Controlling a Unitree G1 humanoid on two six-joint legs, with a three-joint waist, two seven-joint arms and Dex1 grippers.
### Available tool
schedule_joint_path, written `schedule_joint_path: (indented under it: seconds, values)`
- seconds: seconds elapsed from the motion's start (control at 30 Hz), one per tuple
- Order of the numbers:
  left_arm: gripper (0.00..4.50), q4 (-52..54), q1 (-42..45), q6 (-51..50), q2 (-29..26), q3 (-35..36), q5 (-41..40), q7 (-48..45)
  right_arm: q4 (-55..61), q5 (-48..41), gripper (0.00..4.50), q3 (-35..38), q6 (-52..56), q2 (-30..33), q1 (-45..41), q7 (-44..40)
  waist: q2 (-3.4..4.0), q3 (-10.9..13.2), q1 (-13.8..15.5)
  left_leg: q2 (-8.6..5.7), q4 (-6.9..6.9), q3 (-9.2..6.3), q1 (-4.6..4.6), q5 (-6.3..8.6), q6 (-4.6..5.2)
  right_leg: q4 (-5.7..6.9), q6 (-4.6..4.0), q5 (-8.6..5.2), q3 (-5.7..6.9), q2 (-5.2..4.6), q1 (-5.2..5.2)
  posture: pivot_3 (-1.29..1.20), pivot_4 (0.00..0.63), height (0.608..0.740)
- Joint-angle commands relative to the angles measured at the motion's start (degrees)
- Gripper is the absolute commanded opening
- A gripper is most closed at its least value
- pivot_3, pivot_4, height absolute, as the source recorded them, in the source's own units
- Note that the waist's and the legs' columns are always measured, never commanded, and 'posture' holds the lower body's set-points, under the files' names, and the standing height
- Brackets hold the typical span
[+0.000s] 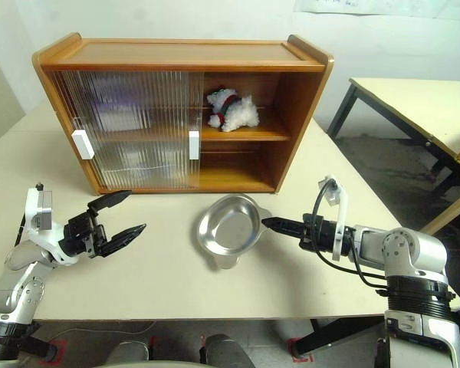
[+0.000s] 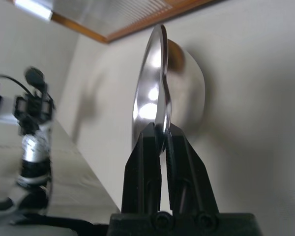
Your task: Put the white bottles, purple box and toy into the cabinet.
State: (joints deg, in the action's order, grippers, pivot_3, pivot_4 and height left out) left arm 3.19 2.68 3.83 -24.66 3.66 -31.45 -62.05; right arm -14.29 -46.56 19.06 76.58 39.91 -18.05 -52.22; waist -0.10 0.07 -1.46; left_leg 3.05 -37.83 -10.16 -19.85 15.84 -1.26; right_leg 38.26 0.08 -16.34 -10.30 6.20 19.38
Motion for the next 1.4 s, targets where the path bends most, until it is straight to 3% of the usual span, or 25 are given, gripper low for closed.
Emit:
schedule_joint_path:
  seconds: [0.03, 0.47, 0.73, 1.4]
  values:
    - [4.50, -1.0, 0.2, 0.0, -0.4, 0.0, 0.6, -0.4, -4.5, -2.7, 0.01, 9.3, 3.4, -4.5, -4.3, 8.1, 0.09, 0.1, -0.1, 0.00, 0.00, -0.02, 0.00, 0.00, -0.01, 0.00, -0.01, 0.01, 0.00, 0.00, 0.02, -0.04, 0.000, 0.740]
    - [4.50, -0.7, 0.3, -0.1, -0.9, 0.2, 0.6, -0.5, -9.1, -9.5, 0.01, 33.1, 8.6, -19.3, -15.1, 29.9, 0.25, 0.0, 0.1, 0.01, 0.13, -0.05, -0.22, 0.40, 0.53, 0.04, -0.12, -0.10, 0.00, 0.01, 0.31, -0.04, 0.000, 0.740]
    - [4.50, -0.5, 0.3, -0.2, -0.9, 0.1, 0.5, -0.1, -5.8, -9.5, 0.01, 33.3, -0.4, -25.4, -16.2, 39.3, 0.36, 0.0, 0.1, 0.01, 0.18, -0.21, -0.19, 0.50, 0.71, 0.04, 0.31, -0.13, 0.01, 0.02, 0.29, -0.04, 0.000, 0.740]
    - [4.50, -1.4, 1.8, -0.4, -0.8, -0.5, 0.6, -0.9, -6.1, -11.2, 0.01, 30.5, -22.2, -31.5, -16.6, 48.6, 0.51, 0.0, -0.6, 0.02, 0.16, -0.34, -0.18, 0.53, 0.76, 0.05, 0.41, -0.13, 0.05, 0.03, 0.31, -0.06, 0.000, 0.740]
